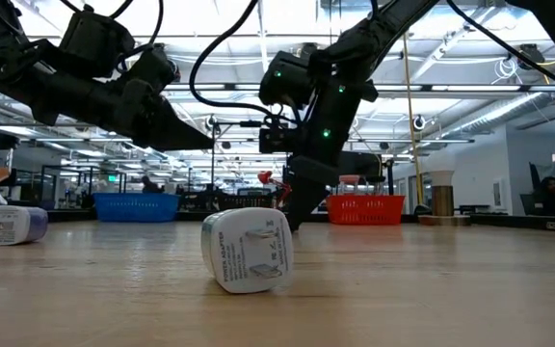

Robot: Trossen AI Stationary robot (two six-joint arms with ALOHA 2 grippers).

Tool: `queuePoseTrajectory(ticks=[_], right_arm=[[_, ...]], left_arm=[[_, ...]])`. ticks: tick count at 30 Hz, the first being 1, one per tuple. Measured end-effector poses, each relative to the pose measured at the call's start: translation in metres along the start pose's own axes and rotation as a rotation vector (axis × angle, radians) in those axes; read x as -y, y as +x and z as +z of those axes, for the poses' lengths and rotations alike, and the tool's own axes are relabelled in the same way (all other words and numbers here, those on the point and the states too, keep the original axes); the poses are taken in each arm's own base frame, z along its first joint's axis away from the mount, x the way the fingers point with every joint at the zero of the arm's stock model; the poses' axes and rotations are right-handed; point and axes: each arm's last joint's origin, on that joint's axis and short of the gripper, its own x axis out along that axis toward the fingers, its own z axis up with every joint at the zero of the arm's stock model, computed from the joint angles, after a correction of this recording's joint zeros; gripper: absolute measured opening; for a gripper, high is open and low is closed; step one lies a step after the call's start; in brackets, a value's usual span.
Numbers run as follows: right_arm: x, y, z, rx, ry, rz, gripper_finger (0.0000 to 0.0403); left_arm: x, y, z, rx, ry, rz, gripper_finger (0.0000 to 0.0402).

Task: Pick & Place Office items
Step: Put the red digital clock into the black bin

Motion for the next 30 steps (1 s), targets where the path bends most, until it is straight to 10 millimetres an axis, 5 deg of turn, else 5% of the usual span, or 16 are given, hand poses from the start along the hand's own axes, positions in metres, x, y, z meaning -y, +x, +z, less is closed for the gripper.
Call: queuePoseTrajectory(ticks=[6,14,18,27,30], right_arm=[[0.0,-0.014,0.003,0.018,-0.005,-0.057,0.0227],[-0.005,-0.079,0.008,0.13,-0.026,-0.073,0.0247],[-0.007,-0.09,-0.019,0.243,-0.037,-0.082,0.0201],[0.002,-0.095,-0.104,0.558,0.046,-0.136,0.0026],[0.01,-0.102,-0.121,0.682,0.063,-0.106,0.0008]], left_arm=[[0.0,0.0,-0.001,-0.007,0.0,-0.001,0.0026],[0.001,0.0,-0.004,-0.037,-0.002,-0.01,0.0026],[0.005,0.0,-0.005,-0.05,0.002,-0.03,0.0026],[0.006,0.007,0.009,-0.033,-0.083,-0.025,0.0026],[0.005,0.013,0.017,-0.044,-0.096,-0.025,0.0026]])
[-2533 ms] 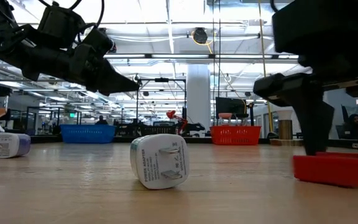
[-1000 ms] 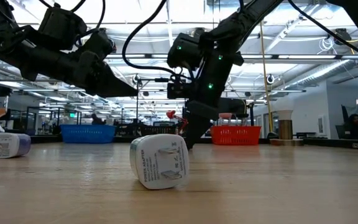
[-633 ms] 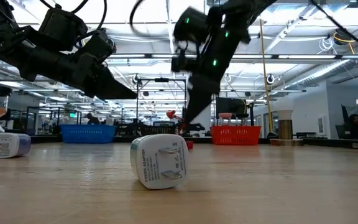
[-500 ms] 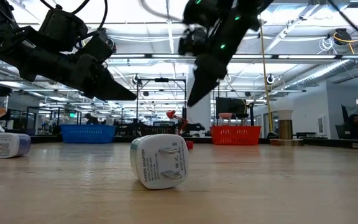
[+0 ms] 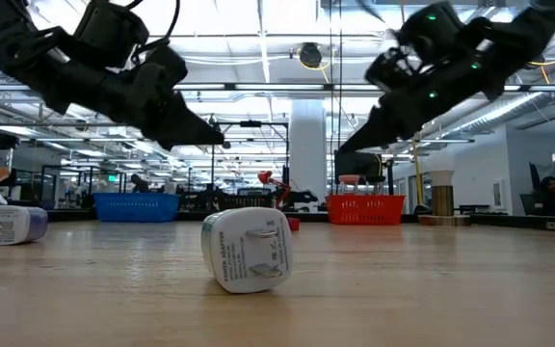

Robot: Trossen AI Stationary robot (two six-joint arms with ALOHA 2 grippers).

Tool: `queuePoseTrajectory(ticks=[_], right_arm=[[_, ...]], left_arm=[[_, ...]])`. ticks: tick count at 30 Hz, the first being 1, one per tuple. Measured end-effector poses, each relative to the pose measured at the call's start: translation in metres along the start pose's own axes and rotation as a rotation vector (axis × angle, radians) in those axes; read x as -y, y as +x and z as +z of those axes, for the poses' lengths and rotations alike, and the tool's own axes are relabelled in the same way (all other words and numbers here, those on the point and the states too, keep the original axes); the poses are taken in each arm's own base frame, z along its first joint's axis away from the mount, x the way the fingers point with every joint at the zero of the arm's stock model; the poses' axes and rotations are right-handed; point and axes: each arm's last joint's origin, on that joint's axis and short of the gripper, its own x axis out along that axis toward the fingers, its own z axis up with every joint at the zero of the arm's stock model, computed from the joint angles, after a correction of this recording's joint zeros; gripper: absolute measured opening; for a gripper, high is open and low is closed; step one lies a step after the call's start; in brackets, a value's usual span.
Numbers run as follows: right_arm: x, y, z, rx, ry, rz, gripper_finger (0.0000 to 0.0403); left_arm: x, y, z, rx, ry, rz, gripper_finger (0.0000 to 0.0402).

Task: Pick & Place Office items
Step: Put the red digital clock into the black bin

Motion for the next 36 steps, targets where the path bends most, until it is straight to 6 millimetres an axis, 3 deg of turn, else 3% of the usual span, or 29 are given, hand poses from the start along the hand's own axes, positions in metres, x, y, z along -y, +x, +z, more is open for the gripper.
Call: queuePoseTrajectory(ticks=[6,12,16,23,36], right_arm=[[0.012,-0.02,-0.009,0.189,-0.009,0.037,0.0003],[0.01,-0.03,-0.024,0.294,0.023,0.023,0.001],[0.011,-0.035,-0.032,0.285,0.025,0.017,0.0003],[0.02,-0.047,-0.027,0.297,0.057,-0.023,0.0001],[0.026,-0.049,-0.033,0.233,0.142,0.05,0.0001]], left_arm=[[0.0,0.008,0.011,0.0,0.032,0.065,0.0026],[0.001,0.022,0.015,-0.015,-0.026,0.067,0.0026],[0.003,0.038,0.019,-0.086,-0.019,0.111,0.001],[0.009,0.062,0.026,-0.232,-0.003,0.131,0.0003],[0.011,0.089,0.039,-0.36,-0.037,0.148,0.0035]])
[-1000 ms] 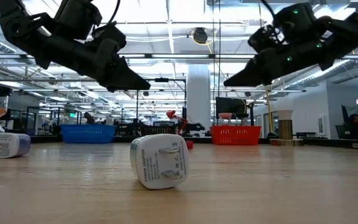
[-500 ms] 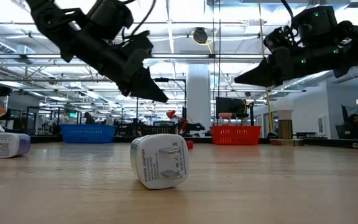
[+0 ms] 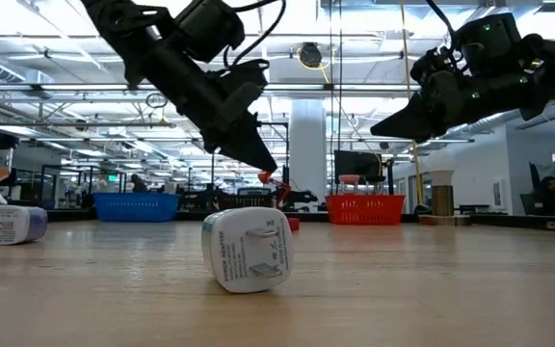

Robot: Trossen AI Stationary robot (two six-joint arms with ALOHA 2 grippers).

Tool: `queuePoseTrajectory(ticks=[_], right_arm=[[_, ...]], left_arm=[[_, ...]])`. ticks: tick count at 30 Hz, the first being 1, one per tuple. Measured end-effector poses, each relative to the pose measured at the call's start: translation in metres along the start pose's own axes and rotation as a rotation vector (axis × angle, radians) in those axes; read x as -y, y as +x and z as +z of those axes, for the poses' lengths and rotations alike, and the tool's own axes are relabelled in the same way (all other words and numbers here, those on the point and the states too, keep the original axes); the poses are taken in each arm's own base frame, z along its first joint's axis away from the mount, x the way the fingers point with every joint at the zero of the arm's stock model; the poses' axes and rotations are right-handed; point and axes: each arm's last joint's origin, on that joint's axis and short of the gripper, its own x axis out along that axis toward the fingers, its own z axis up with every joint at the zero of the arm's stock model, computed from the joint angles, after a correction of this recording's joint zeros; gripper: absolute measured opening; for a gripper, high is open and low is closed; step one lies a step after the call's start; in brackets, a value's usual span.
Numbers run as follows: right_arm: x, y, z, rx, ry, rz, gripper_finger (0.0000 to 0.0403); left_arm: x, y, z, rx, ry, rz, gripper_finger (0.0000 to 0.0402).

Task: Pick & Place Office items
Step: Put the red digital clock into the black bin

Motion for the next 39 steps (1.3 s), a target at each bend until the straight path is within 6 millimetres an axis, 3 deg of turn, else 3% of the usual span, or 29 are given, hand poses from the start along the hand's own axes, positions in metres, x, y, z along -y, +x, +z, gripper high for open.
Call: queuePoseTrajectory(ticks=[11,14,20,27,33,39], right_arm=[[0.0,0.0,0.0,0.0,0.011,0.0,0.0001],[0.0,0.0,0.0,0.0,0.011,0.0,0.0],[0.0,0.0,0.0,0.0,0.011,0.001,0.0],[0.0,0.0,0.0,0.001,0.011,0.002,0.0],[0.0,0.0,0.0,-0.001,0.015,0.004,0.0],[0.0,0.0,-0.001,-0.015,0.018,0.004,0.0]], left_arm=[[-0.001,-0.003,0.021,-0.084,-0.029,0.005,0.0012],[-0.003,-0.006,0.028,-0.12,-0.026,0.008,0.0046],[-0.02,-0.005,0.032,-0.135,-0.056,0.043,0.015],[-0.031,0.018,0.022,-0.212,-0.096,0.021,0.0249],[-0.029,0.05,0.025,-0.338,0.013,0.022,0.0289],[-0.033,0.068,0.03,-0.419,0.06,0.032,0.0298]])
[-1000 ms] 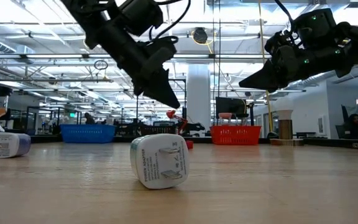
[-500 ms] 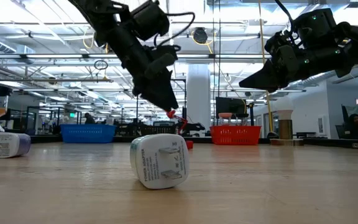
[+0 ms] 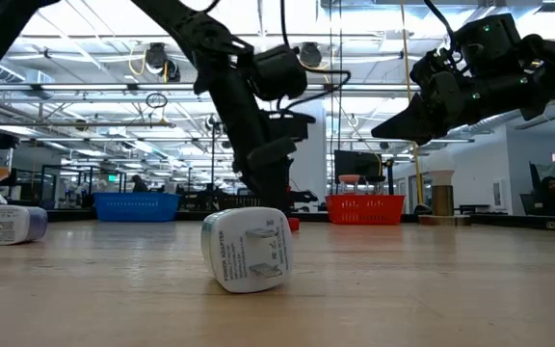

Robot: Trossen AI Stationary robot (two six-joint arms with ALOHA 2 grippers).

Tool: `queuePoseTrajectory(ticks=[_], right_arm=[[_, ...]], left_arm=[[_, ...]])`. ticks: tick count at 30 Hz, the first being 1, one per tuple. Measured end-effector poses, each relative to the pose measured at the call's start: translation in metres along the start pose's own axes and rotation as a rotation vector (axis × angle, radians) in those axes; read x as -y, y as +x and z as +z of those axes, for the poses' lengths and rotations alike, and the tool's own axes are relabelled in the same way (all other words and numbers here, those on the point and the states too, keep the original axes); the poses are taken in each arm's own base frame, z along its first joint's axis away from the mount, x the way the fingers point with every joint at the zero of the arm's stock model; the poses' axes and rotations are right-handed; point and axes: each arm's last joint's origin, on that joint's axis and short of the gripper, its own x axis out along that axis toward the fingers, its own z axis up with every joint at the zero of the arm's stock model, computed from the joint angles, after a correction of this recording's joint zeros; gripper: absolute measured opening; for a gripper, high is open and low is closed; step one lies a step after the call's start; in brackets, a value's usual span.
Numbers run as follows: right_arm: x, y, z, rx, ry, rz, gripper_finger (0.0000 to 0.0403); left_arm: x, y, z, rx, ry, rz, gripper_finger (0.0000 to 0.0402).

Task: Pick & Place Office items
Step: Put the red digital clock into the black bin

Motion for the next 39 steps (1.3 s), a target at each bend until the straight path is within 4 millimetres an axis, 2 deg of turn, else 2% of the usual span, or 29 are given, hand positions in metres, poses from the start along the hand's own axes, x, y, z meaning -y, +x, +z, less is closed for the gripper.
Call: queuePoseTrajectory(ticks=[7,17,22,25,31,34,39], right_arm=[[0.0,0.0,0.0,-0.003,0.0,0.0,0.0],[0.0,0.0,0.0,-0.001,0.0,0.001,0.0],[0.0,0.0,0.0,-0.001,0.0,0.001,0.0],[0.0,0.0,0.0,0.0,0.0,0.001,0.0],[0.0,0.0,0.0,0.0,0.0,0.001,0.0],[0.0,0.0,0.0,0.0,0.0,0.001,0.0],[0.0,0.0,0.0,-0.001,0.0,0.001,0.0]], left_arm=[[0.002,0.012,-0.005,-0.05,0.016,-0.04,0.0273],[0.002,0.011,-0.01,-0.105,0.08,-0.023,0.0154],[0.002,0.007,-0.013,-0.137,0.097,-0.023,0.0148],[-0.001,-0.003,-0.012,-0.135,0.096,0.009,0.0147],[-0.012,-0.037,-0.005,-0.088,0.045,0.052,0.0135],[-0.024,-0.061,0.0,-0.028,0.008,0.076,0.0109],[-0.059,-0.097,0.006,0.083,-0.116,0.142,0.0048]])
